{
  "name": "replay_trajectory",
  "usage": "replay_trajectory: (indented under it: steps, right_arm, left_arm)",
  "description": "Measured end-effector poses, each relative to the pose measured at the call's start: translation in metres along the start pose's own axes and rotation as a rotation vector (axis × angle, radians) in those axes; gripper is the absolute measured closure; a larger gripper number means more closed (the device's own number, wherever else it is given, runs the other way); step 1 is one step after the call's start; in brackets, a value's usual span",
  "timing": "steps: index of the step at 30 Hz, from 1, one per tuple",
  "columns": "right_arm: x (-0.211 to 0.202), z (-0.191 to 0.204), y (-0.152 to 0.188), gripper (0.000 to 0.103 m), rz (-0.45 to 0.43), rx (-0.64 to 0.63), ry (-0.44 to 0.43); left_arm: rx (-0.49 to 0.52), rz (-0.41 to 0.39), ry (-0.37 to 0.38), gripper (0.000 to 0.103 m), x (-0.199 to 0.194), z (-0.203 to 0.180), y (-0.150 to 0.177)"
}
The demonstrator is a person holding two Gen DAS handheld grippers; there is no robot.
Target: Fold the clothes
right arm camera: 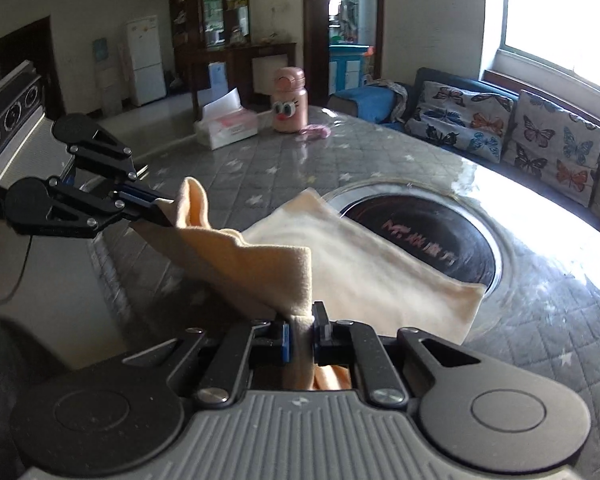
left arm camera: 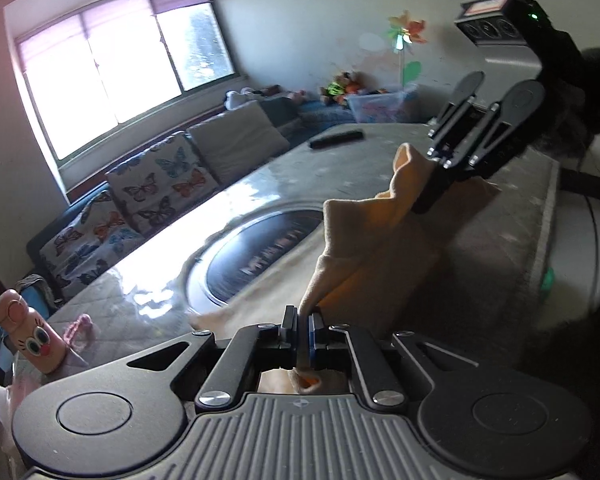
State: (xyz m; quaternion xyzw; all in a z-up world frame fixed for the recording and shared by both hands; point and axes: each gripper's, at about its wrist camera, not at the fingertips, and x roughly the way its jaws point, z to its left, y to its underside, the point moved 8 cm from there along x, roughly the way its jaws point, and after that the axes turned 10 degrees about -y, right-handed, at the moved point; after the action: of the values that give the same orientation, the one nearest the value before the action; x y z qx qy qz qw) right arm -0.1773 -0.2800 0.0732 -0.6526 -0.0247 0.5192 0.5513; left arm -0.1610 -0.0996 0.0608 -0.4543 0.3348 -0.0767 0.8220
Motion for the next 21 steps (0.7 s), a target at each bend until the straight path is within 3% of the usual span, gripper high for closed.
replay_trajectory:
  steps: [8,14,17,19,21]
  right_arm:
    - [0.051,-0.069,-0.033,0.094,0.029,0.086,0.017]
    - [0.099,-0.117,-0.025,0.091,0.026,0.214,0.065]
    - [0.116,-0.136,-0.014,0.090,0.020,0.279,0.089]
    - [0.122,-0.144,-0.006,0.080,0.018,0.326,0.077]
    - [0.122,-0.148,-0.001,0.080,0.018,0.342,0.059]
  left_arm:
    - [-0.041,0.050,-0.048,0.097,0.084,0.035,-0.008]
    - [-0.101,0.125,-0.075,0.097,0.147,0.041,0.010]
    - [-0.110,0.153,-0.080,0.097,0.162,0.042,0.019]
    - [-0.109,0.161,-0.079,0.097,0.164,0.042,0.023]
    - [-0.108,0.160,-0.076,0.097,0.163,0.043,0.024]
